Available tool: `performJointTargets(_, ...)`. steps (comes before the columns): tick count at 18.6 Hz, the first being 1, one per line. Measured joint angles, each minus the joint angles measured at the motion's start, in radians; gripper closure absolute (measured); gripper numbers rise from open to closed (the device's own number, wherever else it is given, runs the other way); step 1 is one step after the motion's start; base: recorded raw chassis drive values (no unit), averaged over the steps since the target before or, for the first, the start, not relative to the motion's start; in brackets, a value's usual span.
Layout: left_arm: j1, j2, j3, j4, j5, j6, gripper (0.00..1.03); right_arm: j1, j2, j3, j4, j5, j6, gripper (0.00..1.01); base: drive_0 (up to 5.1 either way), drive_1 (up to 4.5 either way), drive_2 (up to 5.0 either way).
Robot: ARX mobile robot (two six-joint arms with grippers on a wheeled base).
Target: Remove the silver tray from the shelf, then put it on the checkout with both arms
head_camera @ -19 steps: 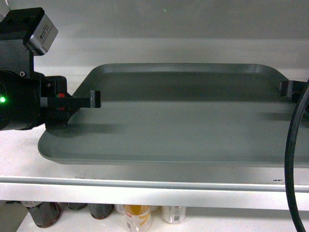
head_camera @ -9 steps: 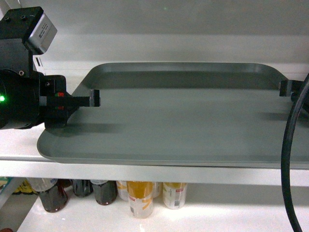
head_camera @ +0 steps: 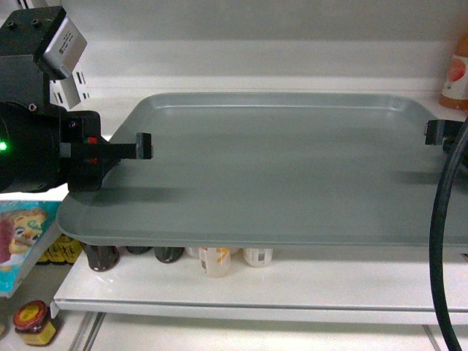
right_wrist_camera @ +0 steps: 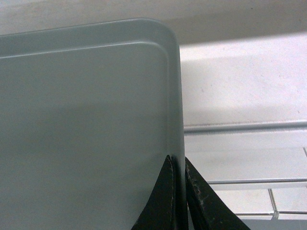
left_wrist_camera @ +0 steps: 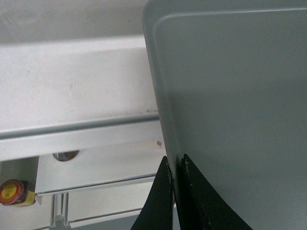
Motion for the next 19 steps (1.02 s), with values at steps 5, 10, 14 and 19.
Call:
performJointTargets(5,0.0,0.0,0.0,-0.005,0.0,0.0,1.0,0.0,0.0,-0.003,-0.004,0.0,0.0,0.98,0.2,-3.91,4.3)
performJointTargets(10,-0.001,0.0,0.0,-0.003,0.001,0.001,1.0,0.0,0.0,-0.003,-0.006,0.0,0.001,0.98,0.1,-4.06,4.2)
performJointTargets(14,-0.001,0.0,0.0,0.001,0.001,0.001,1.0,-0.001,0.0,-0.003,-0.001,0.0,0.002,0.98,0.0,-4.1,4.2)
performJointTargets(19,-0.002,0.0,0.0,0.001,0.001,0.001,1.0,-0.001,0.0,-0.004,0.0,0.0,0.002,0.98,0.0,-4.18,4.1)
